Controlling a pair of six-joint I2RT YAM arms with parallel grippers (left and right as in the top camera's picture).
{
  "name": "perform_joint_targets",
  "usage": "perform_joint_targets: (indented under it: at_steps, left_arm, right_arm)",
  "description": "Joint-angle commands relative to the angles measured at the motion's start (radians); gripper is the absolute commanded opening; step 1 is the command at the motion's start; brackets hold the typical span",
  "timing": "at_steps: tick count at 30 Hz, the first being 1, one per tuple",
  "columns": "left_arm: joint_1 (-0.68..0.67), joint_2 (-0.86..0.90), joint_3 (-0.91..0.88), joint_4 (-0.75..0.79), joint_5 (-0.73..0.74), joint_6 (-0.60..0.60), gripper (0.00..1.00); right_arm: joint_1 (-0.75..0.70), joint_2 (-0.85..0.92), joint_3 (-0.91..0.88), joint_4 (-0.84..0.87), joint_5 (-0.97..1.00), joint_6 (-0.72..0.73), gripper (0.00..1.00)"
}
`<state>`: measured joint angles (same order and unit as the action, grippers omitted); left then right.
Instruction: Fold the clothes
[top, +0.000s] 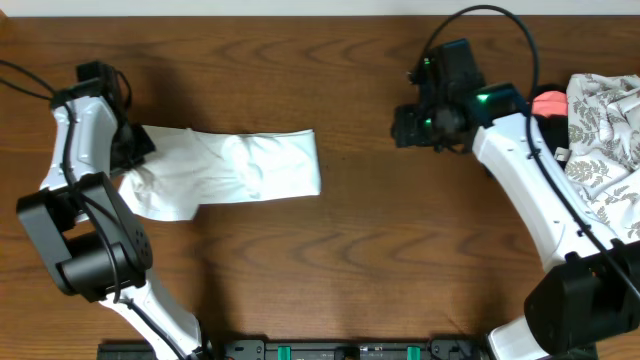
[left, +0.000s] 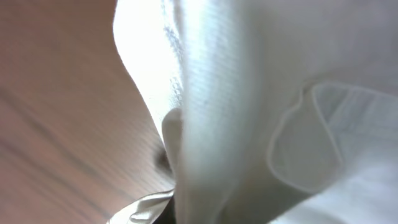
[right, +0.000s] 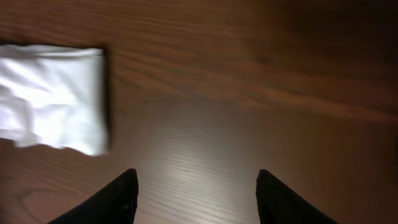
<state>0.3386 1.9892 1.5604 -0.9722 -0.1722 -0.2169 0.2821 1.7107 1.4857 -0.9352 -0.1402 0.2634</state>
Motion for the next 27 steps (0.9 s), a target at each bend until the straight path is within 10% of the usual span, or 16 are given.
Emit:
perform_joint_targets:
  at_steps: [1, 12, 27]
  left_arm:
    - [0.023, -0.063, 0.055, -0.004, -0.085, -0.048, 0.06]
    - [-0.046, -0.192, 0.078, -0.027, -0.133, -0.069, 0.06]
    - [-0.509, -0.195, 0.077, -0.098, -0.285, -0.067, 0.06]
  right_arm:
    - [-0.045, -0.005, 0.006, -0.021, 0.005, -0.026, 0.58]
    - [-0.105, -0.005, 0.006, -0.077, 0.005, -0.056, 0.57]
    - [-0.105, -0.005, 0.006, -0.106, 0.005, -0.063, 0.56]
